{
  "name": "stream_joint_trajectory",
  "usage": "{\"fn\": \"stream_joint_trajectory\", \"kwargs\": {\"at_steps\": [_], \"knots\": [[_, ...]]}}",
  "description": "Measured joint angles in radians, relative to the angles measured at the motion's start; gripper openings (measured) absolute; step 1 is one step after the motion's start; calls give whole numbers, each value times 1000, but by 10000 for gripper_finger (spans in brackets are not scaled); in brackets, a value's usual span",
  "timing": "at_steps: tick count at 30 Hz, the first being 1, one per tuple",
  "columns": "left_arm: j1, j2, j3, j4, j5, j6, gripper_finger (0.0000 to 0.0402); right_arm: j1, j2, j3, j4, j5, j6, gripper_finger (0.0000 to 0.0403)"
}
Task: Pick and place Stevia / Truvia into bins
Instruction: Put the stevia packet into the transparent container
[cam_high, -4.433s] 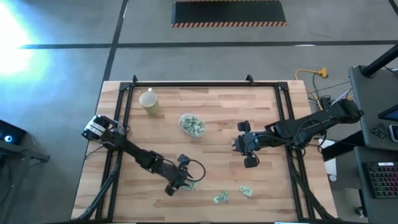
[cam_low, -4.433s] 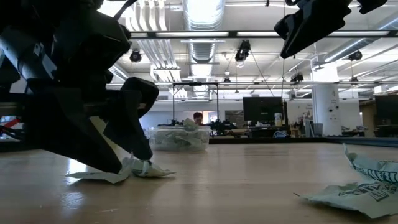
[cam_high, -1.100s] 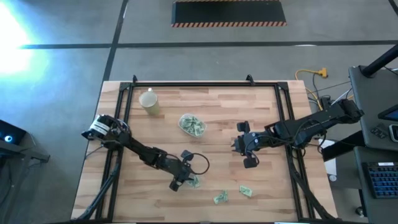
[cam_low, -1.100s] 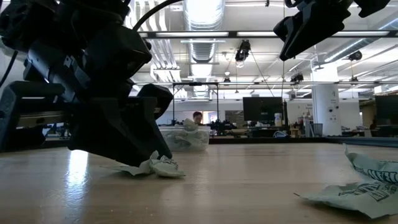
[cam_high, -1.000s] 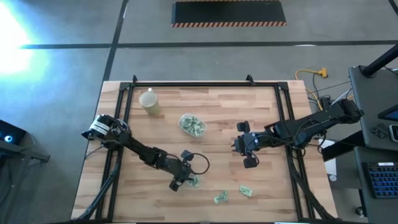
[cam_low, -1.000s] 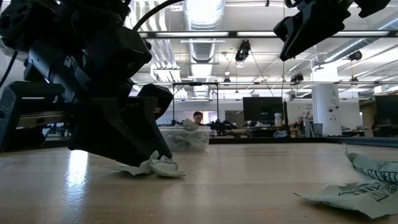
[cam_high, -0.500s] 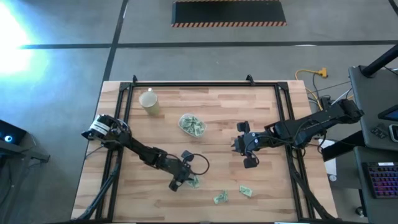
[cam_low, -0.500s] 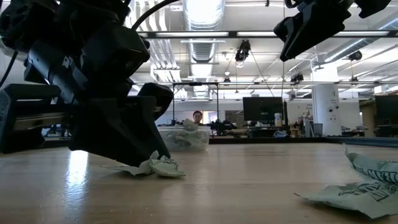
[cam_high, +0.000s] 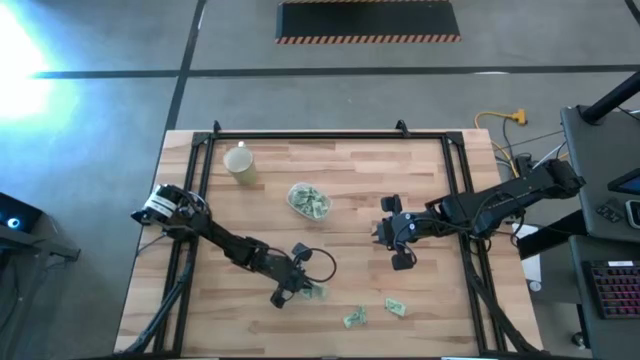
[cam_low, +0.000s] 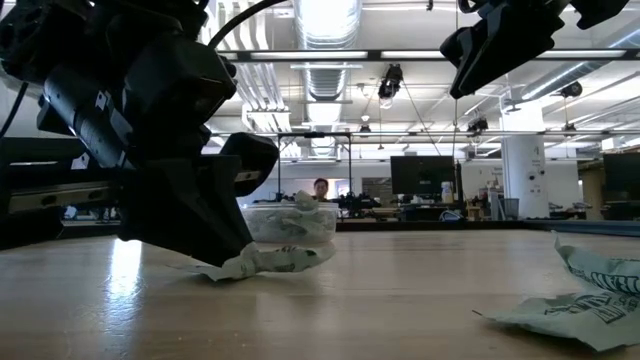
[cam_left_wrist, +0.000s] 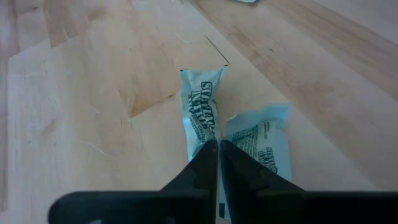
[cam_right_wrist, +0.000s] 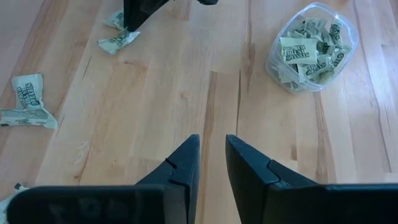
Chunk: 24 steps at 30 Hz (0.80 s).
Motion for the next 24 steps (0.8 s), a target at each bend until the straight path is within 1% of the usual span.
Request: {"fn": "stream_joint_trajectory", "kwargs": {"at_steps": [4, 10, 15, 17, 20, 24], "knots": [[-1, -1, 0, 1, -13, 0, 1, 0, 0, 0, 0, 0, 0, 68], [0, -20, -1, -1, -131, -3, 0, 0, 0, 0, 0, 0, 0, 68], [-1, -45, -2, -3, -172, -8, 0, 0, 0, 0, 0, 1, 0, 68], [-2, -53, -3, -21, -204, -10, 0, 0, 0, 0, 0, 1, 0, 68], [-5, -72, -3, -79, -305, -10, 0, 0, 0, 0, 0, 1, 0, 68], [-5, -125, -3, -170, -512, -9, 0, 0, 0, -3, 0, 25, -1, 68]]}}
